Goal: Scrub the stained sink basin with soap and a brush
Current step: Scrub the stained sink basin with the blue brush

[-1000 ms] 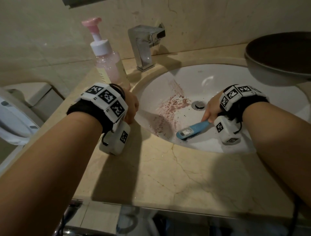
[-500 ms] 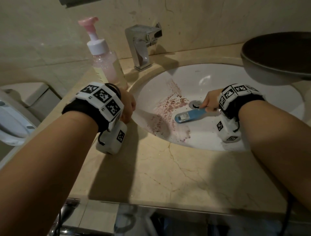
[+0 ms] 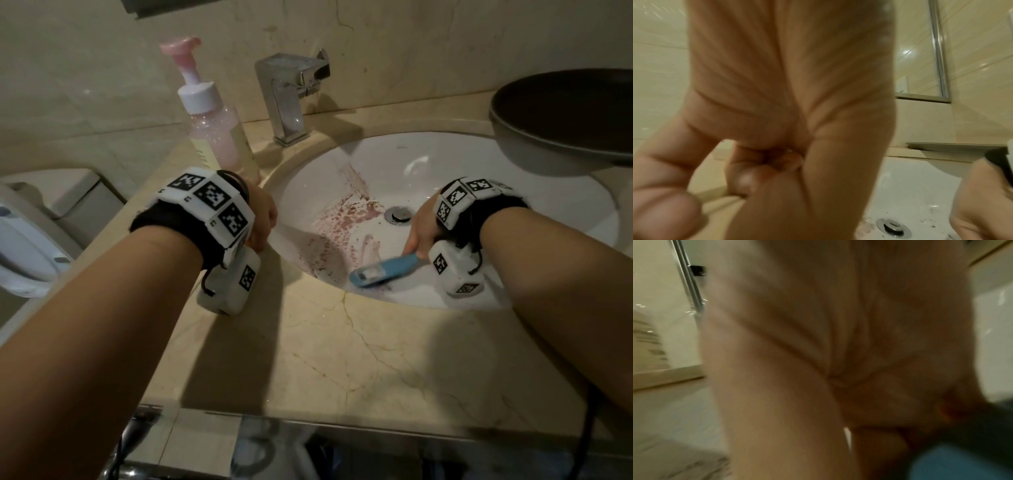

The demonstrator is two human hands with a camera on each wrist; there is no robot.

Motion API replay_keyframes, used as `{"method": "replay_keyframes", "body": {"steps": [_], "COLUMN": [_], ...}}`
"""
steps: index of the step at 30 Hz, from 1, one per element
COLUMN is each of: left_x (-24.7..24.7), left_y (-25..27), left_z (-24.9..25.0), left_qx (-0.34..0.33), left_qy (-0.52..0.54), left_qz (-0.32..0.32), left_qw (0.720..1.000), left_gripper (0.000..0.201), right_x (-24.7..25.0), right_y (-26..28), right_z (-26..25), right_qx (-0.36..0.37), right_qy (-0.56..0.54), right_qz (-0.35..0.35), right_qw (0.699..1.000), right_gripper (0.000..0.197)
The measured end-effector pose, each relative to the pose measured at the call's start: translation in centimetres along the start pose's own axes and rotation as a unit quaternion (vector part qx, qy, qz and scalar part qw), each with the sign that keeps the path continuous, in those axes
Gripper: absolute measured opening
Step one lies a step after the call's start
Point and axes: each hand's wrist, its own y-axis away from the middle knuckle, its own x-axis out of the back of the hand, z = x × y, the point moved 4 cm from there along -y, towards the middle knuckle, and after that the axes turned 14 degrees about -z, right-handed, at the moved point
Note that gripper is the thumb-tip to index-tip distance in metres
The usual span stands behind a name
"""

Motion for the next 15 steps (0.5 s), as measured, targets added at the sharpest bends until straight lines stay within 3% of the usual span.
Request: {"method": "replay_keyframes", "body": {"steps": [4,7,8,11,12,13,15], "left_x": [0.0,0.1,0.1,0.1,0.0,0.0,-0.1], "left_y": [-0.6,-0.5,-0.4,-0.2,-0.1,-0.1,-0.1], "left_z": [0.0,0.0,0.0,0.1,0.2,0.2,0.1], "left_qx": [-0.020,-0.023,-0.020,-0.023,-0.025,-0.024,-0.020], "left_qy": [0.023,0.035,0.032,0.025,0.031,0.032,0.029], "left_qz": [-0.002,0.003,0.005,0.009,0.006,0.005,0.007], "left_qw": [1.000,0.999,0.999,0.999,0.999,0.999,0.999], "left_gripper": [0.018,0.018,0.018,0.019,0.019,0.019,0.018], "right_x": [-1.1,1.3,2.4,3.4,2.8,1.7,-0.9], "right_y": [0.5,-1.5,-2.6,-4.6,-3.4,-2.2,-0.3], "right_z": [-1.8,0.0,0.8,2.0,1.3,0.5,-0.9], "right_qx": [0.033,0.059,0.039,0.007,0.023,0.029,0.044], "right_qy": [0.144,-0.034,-0.019,0.000,-0.012,-0.015,0.067], "right_qz": [-0.051,0.111,0.140,0.127,0.103,0.058,-0.080], "right_qw": [0.988,0.991,0.989,0.992,0.994,0.998,0.994], "right_gripper": [0.051,0.038,0.037,0.035,0.028,0.036,0.047]}}
